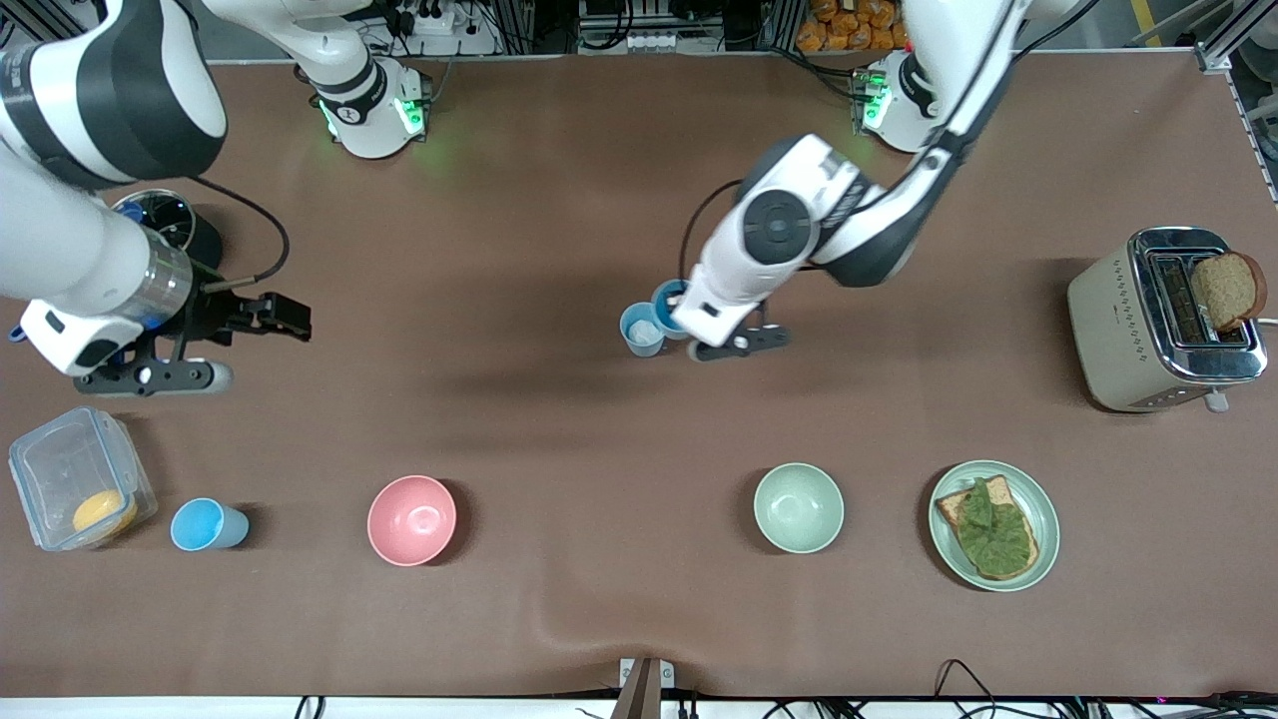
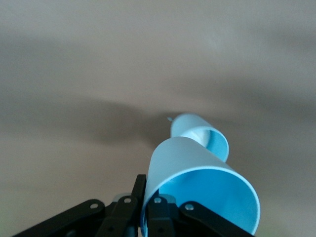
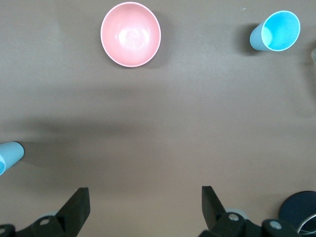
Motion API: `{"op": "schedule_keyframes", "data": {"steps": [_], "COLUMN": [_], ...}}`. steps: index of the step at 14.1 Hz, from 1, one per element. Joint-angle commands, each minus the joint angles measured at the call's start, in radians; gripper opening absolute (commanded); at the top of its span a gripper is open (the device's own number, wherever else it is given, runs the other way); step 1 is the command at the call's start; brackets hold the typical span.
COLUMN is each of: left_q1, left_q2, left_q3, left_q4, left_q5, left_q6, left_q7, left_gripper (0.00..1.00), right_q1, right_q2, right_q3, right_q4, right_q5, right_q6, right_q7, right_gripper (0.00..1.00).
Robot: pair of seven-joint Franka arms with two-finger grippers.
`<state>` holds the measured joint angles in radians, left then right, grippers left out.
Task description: Stack blue cups with both arms
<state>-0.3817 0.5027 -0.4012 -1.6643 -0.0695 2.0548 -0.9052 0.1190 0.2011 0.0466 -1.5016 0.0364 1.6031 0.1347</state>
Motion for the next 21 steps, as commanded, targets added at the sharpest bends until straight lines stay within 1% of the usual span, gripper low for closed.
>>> {"op": "schedule_keyframes", "data": {"steps": [1,2,3,5,7,9,12,13,14,16,19,21], "left_q1": [-0.049,-0.064,-0.075,-0.077,-0.075,-0.075,-0.077,-0.077,-0.077,-0.089,-0.08,-0.06], "left_q2": [0.051,0.06,0.074,0.102,0.103,0.109,0.131,0.137,0.14,0.135,0.128,0.094], "left_q3": [0.012,0.013,0.013,0.013,0.013,0.019,0.021,0.021,0.021,0.019,0.021,0.044], "left_q4": [0.046,0.046,0.055,0.081,0.083,0.083,0.083,0.087,0.093,0.095,0.095,0.095], "left_q5": [0.019,0.031,0.042,0.053,0.053,0.054,0.06,0.06,0.069,0.115,0.12,0.135], "left_q6": [-0.004,-0.002,0.008,0.013,0.013,0.019,0.062,0.062,0.064,0.064,0.064,0.062], "left_q7": [-0.041,-0.056,-0.066,-0.073,-0.072,-0.072,-0.073,-0.078,-0.07,-0.08,-0.072,-0.066], "left_gripper": [0.0,0.0,0.0,0.0,0.0,0.0,0.0,0.1,0.99,1.0,1.0,1.0], "right_q1": [-0.022,-0.022,-0.021,-0.025,-0.035,-0.048,-0.048,-0.048,-0.048,-0.048,-0.048,-0.047], "right_q2": [-0.124,-0.155,-0.175,-0.175,-0.172,-0.169,-0.169,-0.169,-0.169,-0.169,-0.169,-0.169], "right_q3": [0.018,0.018,0.019,0.018,0.015,0.015,0.015,0.015,0.015,0.015,0.015,0.015], "right_q4": [-0.223,-0.288,-0.325,-0.328,-0.319,-0.31,-0.308,-0.308,-0.31,-0.308,-0.305,-0.298], "right_q5": [0.005,0.005,0.005,0.005,0.003,0.003,0.005,0.005,0.005,0.005,0.005,0.003], "right_q6": [0.151,0.213,0.25,0.261,0.259,0.258,0.252,0.251,0.251,0.251,0.251,0.25], "right_q7": [-0.017,-0.018,-0.026,-0.075,-0.128,-0.132,-0.132,-0.132,-0.13,-0.132,-0.132,-0.126], "right_gripper": [1.0,1.0,1.0,1.0,1.0,1.0,1.0,1.0,1.0,1.0,1.0,1.0]}}
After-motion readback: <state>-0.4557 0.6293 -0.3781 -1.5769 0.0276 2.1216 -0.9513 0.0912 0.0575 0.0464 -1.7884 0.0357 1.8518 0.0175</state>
